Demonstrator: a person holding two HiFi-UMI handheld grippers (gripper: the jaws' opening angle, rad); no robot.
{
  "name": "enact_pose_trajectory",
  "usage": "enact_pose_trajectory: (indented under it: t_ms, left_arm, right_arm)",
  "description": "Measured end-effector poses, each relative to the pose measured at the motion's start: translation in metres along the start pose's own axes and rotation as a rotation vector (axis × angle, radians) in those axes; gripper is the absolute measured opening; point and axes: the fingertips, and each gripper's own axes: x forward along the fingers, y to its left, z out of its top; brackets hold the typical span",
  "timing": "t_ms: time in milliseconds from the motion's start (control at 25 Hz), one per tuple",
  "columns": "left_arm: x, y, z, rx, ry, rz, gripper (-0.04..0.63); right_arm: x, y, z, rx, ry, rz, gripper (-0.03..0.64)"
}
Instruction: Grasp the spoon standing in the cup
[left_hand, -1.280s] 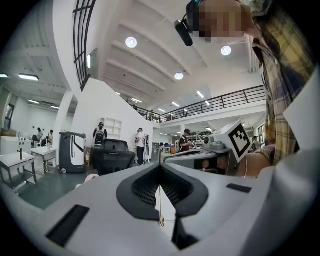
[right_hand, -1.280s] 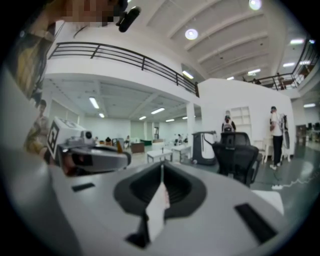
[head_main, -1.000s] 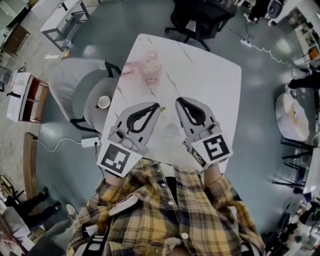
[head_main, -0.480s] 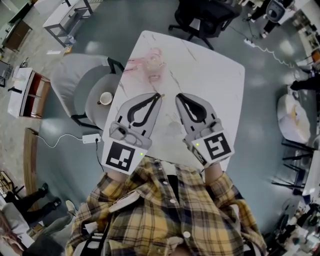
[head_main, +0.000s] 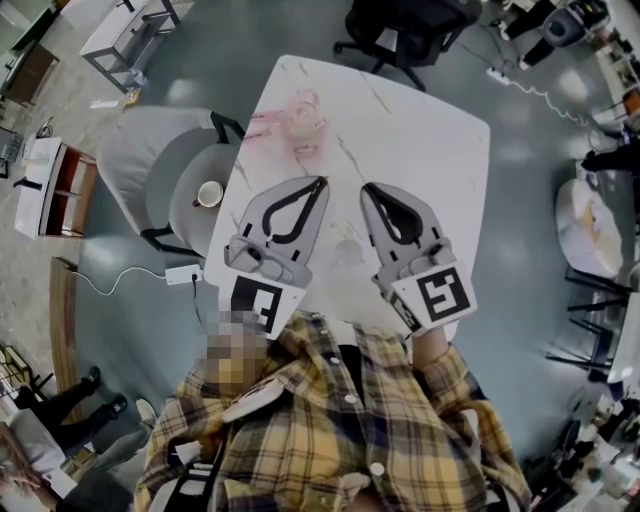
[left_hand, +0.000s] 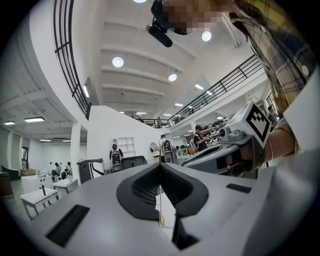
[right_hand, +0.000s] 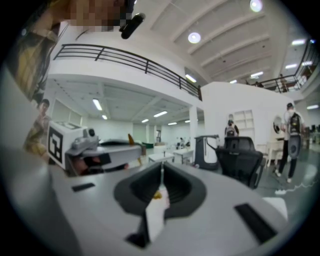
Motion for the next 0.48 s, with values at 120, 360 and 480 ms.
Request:
enact_pose_trajectory:
  t_ms: [120, 360, 480]
  left_arm:
    - [0.006, -0.003, -0.004, 0.003, -0.003, -0.01, 0.015]
    - [0.015, -0.007, -0.01, 0.002, -0.012, -0.027, 0.016]
    - [0.019, -0.01, -0.014, -0.015, -0.016, -0.039, 0.015]
  right_arm:
    - [-0.003, -0.005, -0.003, 0.001, 0.003, -0.017, 0.035]
    - [-0.007, -0.011, -0.008, 0.022, 0.003, -0.043, 0.035]
    - [-0.007, -0.012, -0.012, 0.027, 0.011, -0.05, 0.035]
